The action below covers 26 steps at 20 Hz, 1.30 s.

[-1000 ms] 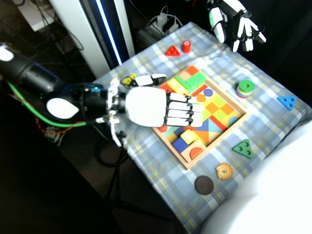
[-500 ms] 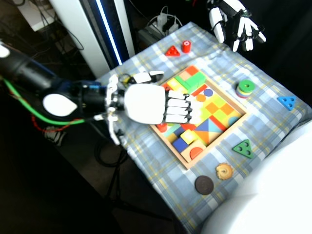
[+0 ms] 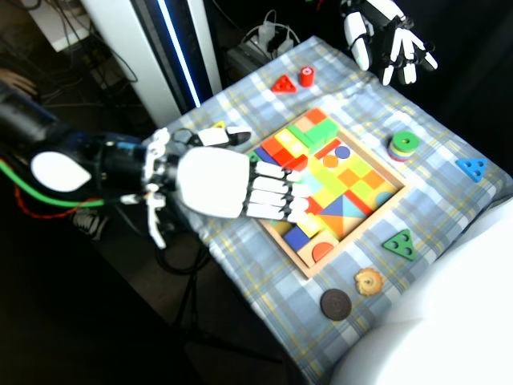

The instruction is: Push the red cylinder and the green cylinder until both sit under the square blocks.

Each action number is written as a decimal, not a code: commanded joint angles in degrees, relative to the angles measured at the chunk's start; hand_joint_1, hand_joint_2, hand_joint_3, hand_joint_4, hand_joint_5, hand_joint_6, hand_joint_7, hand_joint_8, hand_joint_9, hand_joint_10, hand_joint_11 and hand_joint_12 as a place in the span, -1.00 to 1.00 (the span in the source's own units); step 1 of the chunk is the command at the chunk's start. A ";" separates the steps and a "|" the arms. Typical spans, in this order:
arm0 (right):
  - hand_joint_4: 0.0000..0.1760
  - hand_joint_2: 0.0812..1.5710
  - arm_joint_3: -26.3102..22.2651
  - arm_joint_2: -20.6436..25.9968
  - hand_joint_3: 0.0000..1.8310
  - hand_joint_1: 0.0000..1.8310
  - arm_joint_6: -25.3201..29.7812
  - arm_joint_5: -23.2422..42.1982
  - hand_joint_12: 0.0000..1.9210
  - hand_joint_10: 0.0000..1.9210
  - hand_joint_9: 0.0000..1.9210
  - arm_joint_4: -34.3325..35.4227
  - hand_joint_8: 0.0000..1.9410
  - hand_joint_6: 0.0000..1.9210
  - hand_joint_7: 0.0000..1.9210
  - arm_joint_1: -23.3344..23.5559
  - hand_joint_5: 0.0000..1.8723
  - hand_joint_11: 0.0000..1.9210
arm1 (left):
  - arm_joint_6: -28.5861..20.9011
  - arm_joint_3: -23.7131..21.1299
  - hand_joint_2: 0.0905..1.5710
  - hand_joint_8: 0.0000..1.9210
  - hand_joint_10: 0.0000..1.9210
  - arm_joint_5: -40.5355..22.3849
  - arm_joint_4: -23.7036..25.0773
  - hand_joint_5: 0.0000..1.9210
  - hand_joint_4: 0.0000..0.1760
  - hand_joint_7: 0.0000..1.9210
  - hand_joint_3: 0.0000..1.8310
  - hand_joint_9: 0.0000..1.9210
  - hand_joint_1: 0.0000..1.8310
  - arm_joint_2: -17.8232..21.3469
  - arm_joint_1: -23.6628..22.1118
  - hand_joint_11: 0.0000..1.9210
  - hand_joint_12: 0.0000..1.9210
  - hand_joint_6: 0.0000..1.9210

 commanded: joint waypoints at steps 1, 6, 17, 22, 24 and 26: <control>0.68 0.14 -0.30 0.46 -1.00 -1.00 -1.19 3.60 -1.00 -1.00 -1.00 2.17 -1.00 -1.00 -1.00 -0.12 -0.64 -1.00 | -0.61 0.11 0.64 -0.99 -0.99 -6.37 2.22 -0.05 -1.00 -0.43 -1.00 -0.54 -0.06 -0.05 -0.28 -1.00 -1.00 -0.99; 1.00 0.12 -1.91 2.63 -1.00 -1.00 -4.40 3.60 -1.00 -1.00 -1.00 5.33 -1.00 -1.00 -1.00 -1.41 -0.67 -1.00 | -0.61 0.08 0.66 -1.00 -1.00 -6.36 2.21 -0.08 -0.96 -0.45 -1.00 -0.56 -0.12 0.12 -0.28 -1.00 -1.00 -1.00; 1.00 0.16 -3.51 3.43 -0.99 -1.00 -6.07 7.76 -1.00 -1.00 -1.00 9.03 -1.00 -1.00 -1.00 -1.94 -0.65 -1.00 | -0.61 0.01 0.66 -1.00 -1.00 -6.15 1.70 -0.09 -0.96 -0.45 -1.00 -0.56 -0.10 0.04 -0.10 -1.00 -1.00 -1.00; 1.00 0.16 -4.83 4.78 -1.00 -1.00 -6.07 9.74 -1.00 -1.00 -1.00 9.60 -1.00 -0.99 -1.00 -1.78 -0.64 -1.00 | -0.61 0.01 0.66 -0.99 -0.99 -6.09 1.68 -0.07 -0.98 -0.44 -1.00 -0.54 -0.11 -0.02 -0.10 -1.00 -1.00 -0.99; 0.95 0.19 -5.80 5.86 -0.99 -1.00 -7.20 11.52 -1.00 -1.00 -1.00 11.31 -1.00 -1.00 -1.00 -1.79 -0.65 -1.00 | -0.61 -0.05 0.66 -1.00 -0.99 -6.11 1.68 -0.07 -0.88 -0.45 -1.00 -0.54 -0.12 0.01 -0.10 -1.00 -1.00 -1.00; 0.92 0.18 -8.24 7.66 -0.99 -1.00 -11.80 14.08 -1.00 -1.00 -1.00 15.22 -1.00 -0.99 -1.00 -2.47 -0.62 -1.00 | -0.61 -0.10 0.65 -1.00 -0.99 -6.43 1.68 -0.06 -0.92 -0.44 -1.00 -0.54 -0.11 0.05 -0.06 -1.00 -1.00 -0.99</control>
